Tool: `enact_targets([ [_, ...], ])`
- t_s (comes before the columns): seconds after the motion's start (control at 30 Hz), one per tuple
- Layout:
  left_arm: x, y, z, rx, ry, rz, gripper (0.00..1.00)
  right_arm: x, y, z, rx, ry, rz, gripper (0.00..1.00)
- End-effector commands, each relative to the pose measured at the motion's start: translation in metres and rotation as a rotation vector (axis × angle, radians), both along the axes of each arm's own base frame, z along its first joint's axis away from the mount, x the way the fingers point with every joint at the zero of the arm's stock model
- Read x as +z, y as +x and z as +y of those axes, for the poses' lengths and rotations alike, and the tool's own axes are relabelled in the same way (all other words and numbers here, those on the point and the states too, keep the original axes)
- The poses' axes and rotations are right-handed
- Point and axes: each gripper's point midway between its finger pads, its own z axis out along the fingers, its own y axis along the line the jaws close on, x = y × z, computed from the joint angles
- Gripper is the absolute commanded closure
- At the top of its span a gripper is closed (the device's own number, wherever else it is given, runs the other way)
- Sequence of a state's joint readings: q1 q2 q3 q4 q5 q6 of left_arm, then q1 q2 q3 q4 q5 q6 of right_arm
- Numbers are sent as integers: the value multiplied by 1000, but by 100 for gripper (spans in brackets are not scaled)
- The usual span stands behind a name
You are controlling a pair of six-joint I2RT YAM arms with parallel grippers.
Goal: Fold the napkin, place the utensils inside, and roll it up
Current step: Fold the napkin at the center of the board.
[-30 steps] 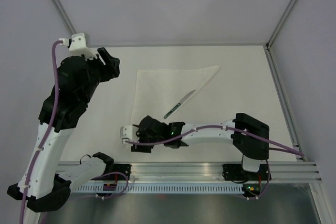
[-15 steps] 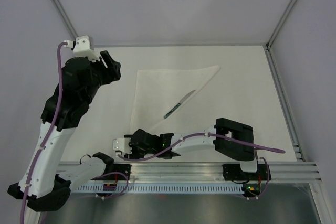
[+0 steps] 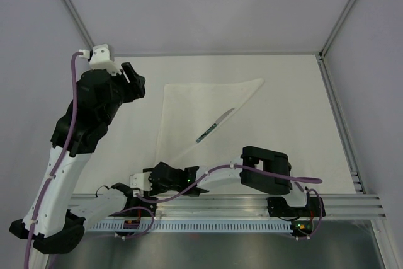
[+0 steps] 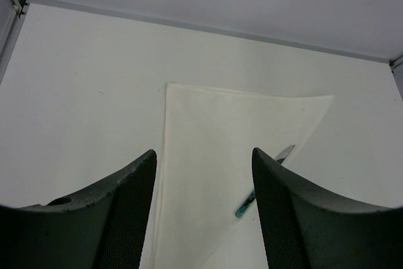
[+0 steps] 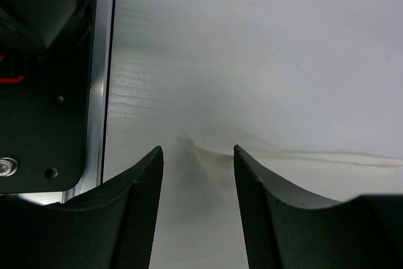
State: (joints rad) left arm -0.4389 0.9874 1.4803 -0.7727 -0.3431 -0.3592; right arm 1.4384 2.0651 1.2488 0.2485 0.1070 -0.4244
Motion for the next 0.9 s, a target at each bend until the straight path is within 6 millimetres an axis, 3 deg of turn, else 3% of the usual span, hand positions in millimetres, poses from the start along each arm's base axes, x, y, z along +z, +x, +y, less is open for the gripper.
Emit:
enact_targets([
  [0.0, -3, 0, 2, 18, -3, 2, 34, 13, 3, 19, -2, 72, -38, 46],
  [0.4, -13, 1, 1, 17, 6, 25, 34, -2, 11, 16, -18, 55, -64, 57],
  [0.63, -20, 4, 0, 14, 10, 38, 34, 7, 24, 18, -46, 67, -66, 73],
  [0.87, -21, 5, -1, 10, 15, 38, 34, 20, 31, 17, -64, 86, -59, 81],
])
